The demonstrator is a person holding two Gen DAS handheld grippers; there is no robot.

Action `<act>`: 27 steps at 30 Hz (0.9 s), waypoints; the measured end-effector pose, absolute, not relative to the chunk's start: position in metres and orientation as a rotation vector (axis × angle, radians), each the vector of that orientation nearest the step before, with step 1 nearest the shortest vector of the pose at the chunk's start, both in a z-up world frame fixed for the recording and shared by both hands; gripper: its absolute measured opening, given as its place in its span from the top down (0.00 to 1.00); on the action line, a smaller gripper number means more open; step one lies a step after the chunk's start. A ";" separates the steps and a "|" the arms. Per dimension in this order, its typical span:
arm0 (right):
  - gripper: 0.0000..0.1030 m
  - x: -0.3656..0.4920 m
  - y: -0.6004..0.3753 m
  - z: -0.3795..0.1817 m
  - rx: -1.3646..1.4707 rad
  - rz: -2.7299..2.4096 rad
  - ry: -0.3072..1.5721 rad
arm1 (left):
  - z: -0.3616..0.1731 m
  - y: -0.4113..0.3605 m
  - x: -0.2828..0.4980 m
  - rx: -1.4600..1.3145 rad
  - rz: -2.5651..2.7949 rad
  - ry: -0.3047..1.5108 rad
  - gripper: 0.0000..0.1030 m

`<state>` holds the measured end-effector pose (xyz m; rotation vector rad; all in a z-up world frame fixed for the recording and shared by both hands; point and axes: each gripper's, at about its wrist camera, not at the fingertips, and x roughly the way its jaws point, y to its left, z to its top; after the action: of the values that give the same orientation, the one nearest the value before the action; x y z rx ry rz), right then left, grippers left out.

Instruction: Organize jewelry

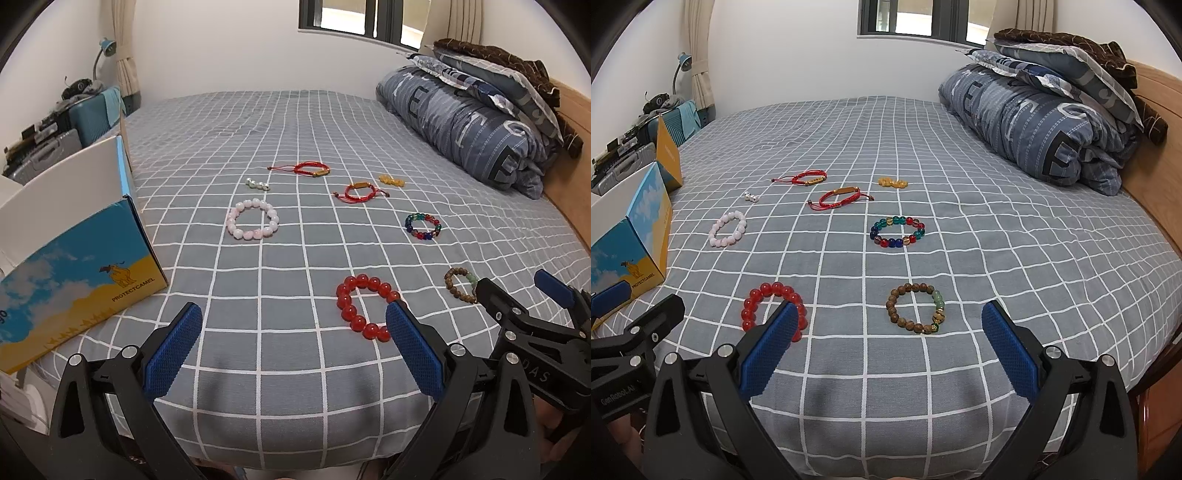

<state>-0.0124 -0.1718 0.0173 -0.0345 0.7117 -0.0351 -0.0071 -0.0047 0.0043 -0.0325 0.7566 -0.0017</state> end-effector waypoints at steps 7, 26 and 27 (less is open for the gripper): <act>0.07 -0.012 -0.172 0.017 -0.033 -0.034 0.713 | 0.004 -0.004 -0.008 -0.031 -0.003 0.757 0.06; 0.07 -0.012 -0.172 0.016 -0.031 -0.032 0.713 | 0.004 -0.004 -0.007 -0.024 0.001 0.763 0.06; 0.07 -0.012 -0.173 0.017 -0.031 -0.032 0.714 | 0.004 -0.004 -0.007 -0.022 0.004 0.763 0.06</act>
<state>-0.0123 -0.1728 0.0165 -0.0310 0.7137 -0.0317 -0.0075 -0.0035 0.0039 -0.0221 0.7633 0.0035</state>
